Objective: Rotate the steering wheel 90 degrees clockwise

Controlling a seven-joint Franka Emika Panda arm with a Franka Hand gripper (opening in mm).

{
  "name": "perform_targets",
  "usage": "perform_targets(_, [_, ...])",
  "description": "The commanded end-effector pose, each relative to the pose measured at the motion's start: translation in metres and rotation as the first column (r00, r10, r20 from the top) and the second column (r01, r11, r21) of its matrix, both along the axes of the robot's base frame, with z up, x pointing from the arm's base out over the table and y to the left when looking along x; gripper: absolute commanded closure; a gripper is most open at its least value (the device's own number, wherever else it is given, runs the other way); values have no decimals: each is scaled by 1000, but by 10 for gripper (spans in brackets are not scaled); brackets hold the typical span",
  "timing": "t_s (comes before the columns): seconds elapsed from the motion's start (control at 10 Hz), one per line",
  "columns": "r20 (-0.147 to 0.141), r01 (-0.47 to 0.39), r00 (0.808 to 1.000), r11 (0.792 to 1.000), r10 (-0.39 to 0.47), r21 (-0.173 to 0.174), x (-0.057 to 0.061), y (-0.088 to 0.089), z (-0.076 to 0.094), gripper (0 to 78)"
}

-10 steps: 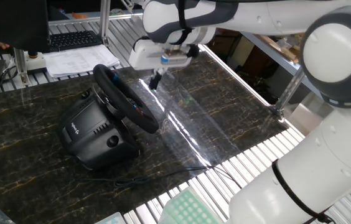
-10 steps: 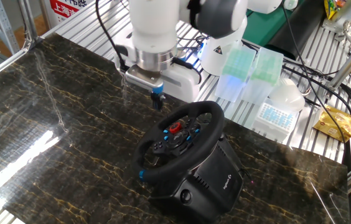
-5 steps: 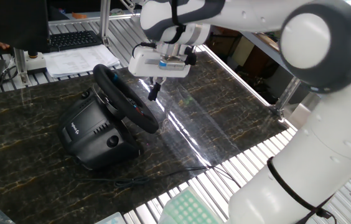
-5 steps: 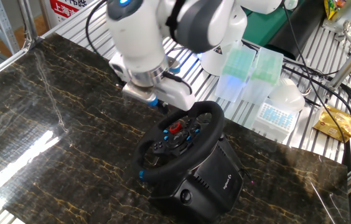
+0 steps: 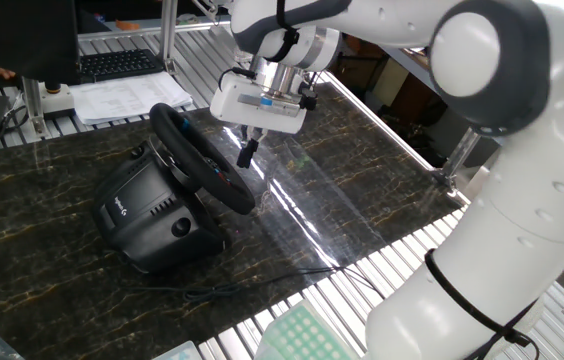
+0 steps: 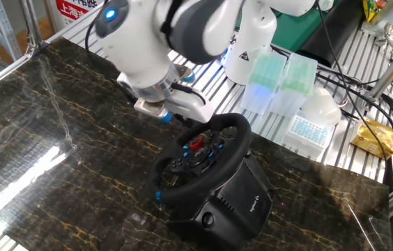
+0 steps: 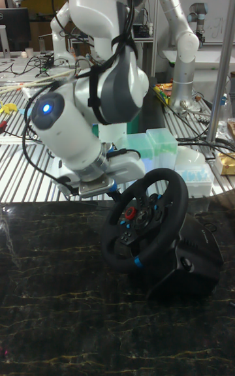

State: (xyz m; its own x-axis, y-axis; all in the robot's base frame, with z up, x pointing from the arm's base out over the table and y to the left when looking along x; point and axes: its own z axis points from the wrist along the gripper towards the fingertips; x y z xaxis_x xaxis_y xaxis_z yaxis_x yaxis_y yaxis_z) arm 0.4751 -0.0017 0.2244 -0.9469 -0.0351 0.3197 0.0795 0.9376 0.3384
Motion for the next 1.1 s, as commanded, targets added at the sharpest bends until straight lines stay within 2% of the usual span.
perform_targets(0.1, [-63,-25,998,998,29,58,-3,0,-6,776])
perform_targets(0.4, [-69,-4,998,999,8,49,-5,0,-16,776])
perform_targets(0.7, [-58,-3,998,999,6,50,-7,-2,-29,776])
perform_targets(0.8, [-40,-27,999,997,30,73,-7,-2,-30,776])
perform_targets(0.9, [-35,-36,999,993,40,109,-7,-1,-29,776])
perform_targets(1.1, [-30,-44,998,991,48,124,-7,-1,-29,776])
